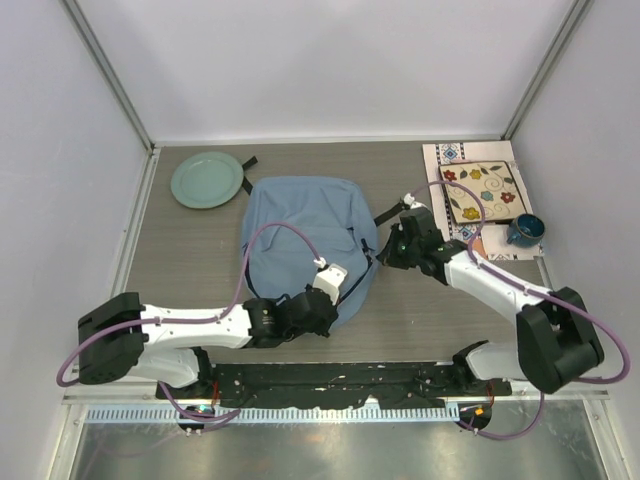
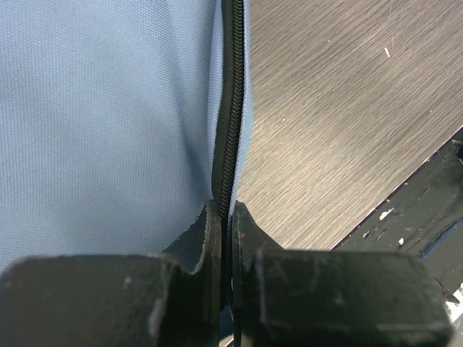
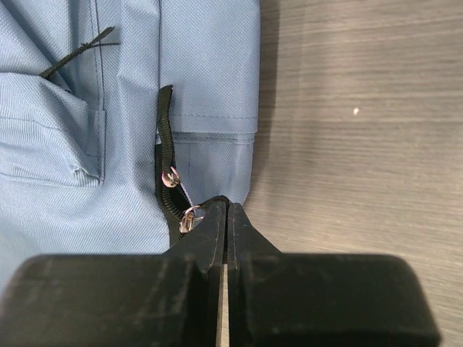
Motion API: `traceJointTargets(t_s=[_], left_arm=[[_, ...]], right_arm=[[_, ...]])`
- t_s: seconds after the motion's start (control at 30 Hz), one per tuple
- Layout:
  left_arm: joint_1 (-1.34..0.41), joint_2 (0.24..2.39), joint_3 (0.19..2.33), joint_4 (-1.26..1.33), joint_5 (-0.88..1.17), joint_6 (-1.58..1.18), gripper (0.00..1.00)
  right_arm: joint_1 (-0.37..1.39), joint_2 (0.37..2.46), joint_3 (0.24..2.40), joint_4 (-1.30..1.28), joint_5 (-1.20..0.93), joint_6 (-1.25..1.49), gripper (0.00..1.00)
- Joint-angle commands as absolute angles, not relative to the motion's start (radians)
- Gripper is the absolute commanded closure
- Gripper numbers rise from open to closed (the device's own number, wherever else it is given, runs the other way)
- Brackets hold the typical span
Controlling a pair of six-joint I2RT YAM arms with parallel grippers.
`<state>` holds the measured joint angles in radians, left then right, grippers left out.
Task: Pack the student bag
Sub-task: Zip the student bag at the center of the board.
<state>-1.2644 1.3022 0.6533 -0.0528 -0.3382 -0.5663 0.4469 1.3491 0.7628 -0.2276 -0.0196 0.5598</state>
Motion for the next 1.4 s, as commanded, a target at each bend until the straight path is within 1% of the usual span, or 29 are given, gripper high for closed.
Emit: traceJointTargets(t_s=[0.0, 0.1, 0.2, 0.57, 0.63, 0.67, 0.7, 0.73, 0.77, 0.8, 0.87, 0.9, 0.93, 0.97, 1.0, 1.03, 1.17, 1.37], left_arm=[[-1.296, 1.289, 0.65, -0.213, -0.27, -0.58, 0.95], [-1.296, 1.255, 0.634, -0.209, -0.282, -0.577, 1.0], [-1.296, 1.243, 0.606, -0.215, -0.284, -0.583, 1.0], [-1.296, 1.269, 0.636, -0.212, -0.293, -0.584, 1.0], [-1.296, 1.276, 0.652, -0.218, -0.293, -0.584, 0.8], [-1.296, 1.282, 0.67, -0.231, -0.299, -0.583, 0.73], [-1.296, 1.282, 0.681, -0.239, -0.304, -0.58, 0.52], [-1.296, 1.281, 0.69, -0.248, -0.31, -0.578, 0.41], [-1.296, 1.269, 0.707, -0.265, -0.316, -0.572, 0.34], [-1.296, 1.259, 0.716, -0.276, -0.339, -0.571, 0.25], [-1.296, 1.238, 0.742, -0.31, -0.373, -0.566, 0.16], [-1.296, 1.211, 0.75, -0.322, -0.411, -0.56, 0.08], [-1.295, 1.197, 0.767, -0.345, -0.432, -0.555, 0.06], [-1.295, 1.181, 0.775, -0.356, -0.451, -0.549, 0.0], [-1.292, 1.158, 0.781, -0.363, -0.489, -0.543, 0.01], [-1.275, 1.148, 0.794, -0.373, -0.497, -0.54, 0.0], [-1.207, 1.127, 0.839, -0.397, -0.509, -0.525, 0.01], [-1.098, 1.131, 0.9, -0.426, -0.529, -0.548, 0.0]], right_arm=[[0.371, 1.241, 0.7, -0.058, 0.209, 0.575, 0.99], [0.371, 1.213, 0.673, -0.074, 0.218, 0.586, 0.99], [0.37, 1.219, 0.67, -0.081, 0.261, 0.592, 0.99], [0.367, 1.313, 0.722, -0.029, 0.227, 0.666, 0.99], [0.367, 1.293, 0.709, -0.026, 0.218, 0.672, 0.99], [0.367, 1.283, 0.701, -0.025, 0.213, 0.676, 0.95], [0.365, 1.273, 0.693, -0.026, 0.206, 0.68, 0.89], [0.367, 1.26, 0.678, -0.026, 0.199, 0.683, 0.82], [0.367, 1.235, 0.67, -0.029, 0.195, 0.684, 0.71], [0.367, 1.22, 0.663, -0.04, 0.189, 0.689, 0.66], [0.367, 1.197, 0.647, -0.058, 0.184, 0.695, 0.48], [0.368, 1.172, 0.646, -0.077, 0.183, 0.698, 0.45], [0.367, 1.161, 0.64, -0.084, 0.18, 0.704, 0.43], [0.367, 1.149, 0.635, -0.092, 0.178, 0.707, 0.38], [0.368, 1.128, 0.632, -0.104, 0.175, 0.712, 0.37], [0.367, 1.115, 0.63, -0.109, 0.169, 0.724, 0.36], [0.367, 1.078, 0.618, -0.112, 0.146, 0.762, 0.29], [0.367, 1.155, 0.637, -0.057, 0.013, 0.807, 0.24]])
